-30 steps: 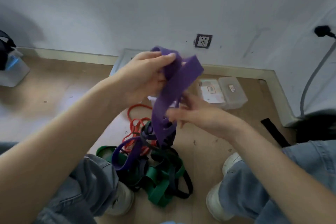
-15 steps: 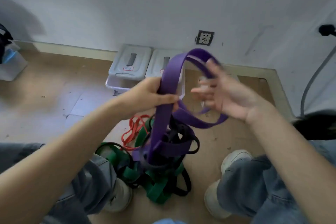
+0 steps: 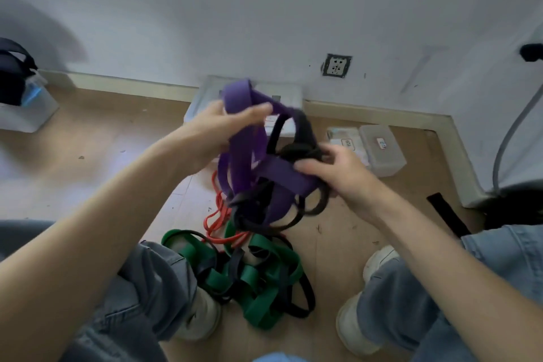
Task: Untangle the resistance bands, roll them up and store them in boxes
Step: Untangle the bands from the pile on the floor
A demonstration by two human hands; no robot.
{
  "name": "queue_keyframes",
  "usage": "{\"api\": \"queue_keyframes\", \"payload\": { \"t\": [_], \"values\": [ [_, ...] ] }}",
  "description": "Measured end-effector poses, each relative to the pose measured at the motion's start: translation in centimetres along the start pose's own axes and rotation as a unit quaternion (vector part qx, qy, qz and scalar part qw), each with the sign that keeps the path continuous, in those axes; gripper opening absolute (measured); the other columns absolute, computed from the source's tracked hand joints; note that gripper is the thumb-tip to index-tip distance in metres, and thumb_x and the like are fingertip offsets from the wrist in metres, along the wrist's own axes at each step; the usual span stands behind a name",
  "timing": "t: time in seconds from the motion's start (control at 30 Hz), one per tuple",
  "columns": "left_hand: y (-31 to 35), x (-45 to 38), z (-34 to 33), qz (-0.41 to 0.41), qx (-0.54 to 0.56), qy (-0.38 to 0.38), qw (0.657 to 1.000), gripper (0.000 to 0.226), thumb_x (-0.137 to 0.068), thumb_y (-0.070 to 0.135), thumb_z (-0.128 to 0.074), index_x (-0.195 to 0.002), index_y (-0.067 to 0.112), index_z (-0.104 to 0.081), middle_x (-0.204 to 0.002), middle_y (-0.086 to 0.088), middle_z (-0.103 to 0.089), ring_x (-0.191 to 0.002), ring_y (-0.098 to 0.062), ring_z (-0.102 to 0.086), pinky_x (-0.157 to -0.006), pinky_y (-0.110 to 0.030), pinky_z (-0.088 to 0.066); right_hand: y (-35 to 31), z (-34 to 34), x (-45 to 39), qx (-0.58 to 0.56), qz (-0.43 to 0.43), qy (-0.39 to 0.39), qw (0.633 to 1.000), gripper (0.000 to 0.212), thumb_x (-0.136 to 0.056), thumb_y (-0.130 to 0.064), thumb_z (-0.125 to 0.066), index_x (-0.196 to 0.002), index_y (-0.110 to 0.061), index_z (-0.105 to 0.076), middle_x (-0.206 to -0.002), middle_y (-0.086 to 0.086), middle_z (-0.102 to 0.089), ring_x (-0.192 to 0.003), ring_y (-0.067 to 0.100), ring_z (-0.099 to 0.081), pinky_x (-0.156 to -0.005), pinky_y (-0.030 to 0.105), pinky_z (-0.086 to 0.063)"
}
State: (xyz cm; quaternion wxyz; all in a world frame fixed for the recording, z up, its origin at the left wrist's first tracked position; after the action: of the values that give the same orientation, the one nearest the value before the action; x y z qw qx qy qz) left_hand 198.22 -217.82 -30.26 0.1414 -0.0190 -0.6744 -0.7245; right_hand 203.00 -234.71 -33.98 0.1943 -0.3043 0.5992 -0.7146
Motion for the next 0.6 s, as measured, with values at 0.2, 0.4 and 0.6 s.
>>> {"api": "queue_keyframes", "payload": {
  "t": [0.2, 0.4, 0.6],
  "values": [
    [-4.0, 1.0, -2.9, 0.125, 0.089, -0.069, 0.986, 0.042, -0.064, 0.04, -0.072, -0.095, 0.013, -0.066, -0.081, -0.004, -0.072, -0.07, -0.015, -0.07, -0.057, -0.026, -0.054, -1.6, 2.4, -0.2, -0.04, -0.038, -0.015, 0.998, 0.015, -0.08, -0.032, -0.065, -0.08, -0.018, -0.071, -0.071, -0.002, -0.066, -0.06, 0.011, -0.059, -0.049, 0.02, -0.048],
    [-3.1, 0.5, -1.9, 0.102, -0.04, 0.078, 0.991, 0.049, -0.066, 0.033, -0.08, -0.097, -0.001, -0.064, -0.082, -0.014, -0.069, -0.069, -0.02, -0.068, -0.059, -0.033, -0.057, -3.7, 2.9, -0.1, 0.345, 0.101, 0.074, 0.93, 0.081, -0.068, -0.069, -0.059, -0.132, -0.022, -0.044, -0.12, -0.01, -0.051, -0.111, 0.01, -0.051, -0.091, 0.029, -0.044],
    [-1.6, -0.2, -0.3, 0.071, 0.023, 0.108, 0.991, 0.027, -0.086, 0.037, -0.062, -0.081, 0.011, -0.066, -0.07, -0.003, -0.073, -0.057, -0.011, -0.068, -0.05, -0.019, -0.054, -2.0, 1.3, -0.3, 0.345, 0.094, 0.029, 0.933, 0.06, -0.061, -0.069, -0.061, -0.092, -0.018, -0.067, -0.081, 0.0, -0.067, -0.079, 0.02, -0.064, -0.073, 0.039, -0.053]
  ]
}}
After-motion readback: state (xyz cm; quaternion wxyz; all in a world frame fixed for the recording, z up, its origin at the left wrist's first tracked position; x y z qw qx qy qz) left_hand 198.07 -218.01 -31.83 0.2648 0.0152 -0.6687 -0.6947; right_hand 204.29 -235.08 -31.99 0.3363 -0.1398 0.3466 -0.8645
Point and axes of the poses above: each hand's wrist, its own x-axis away from the middle knuckle, its own z-axis out of the back of the hand, y = z × x, the point moved 5 cm from there along -x, towards the middle knuckle
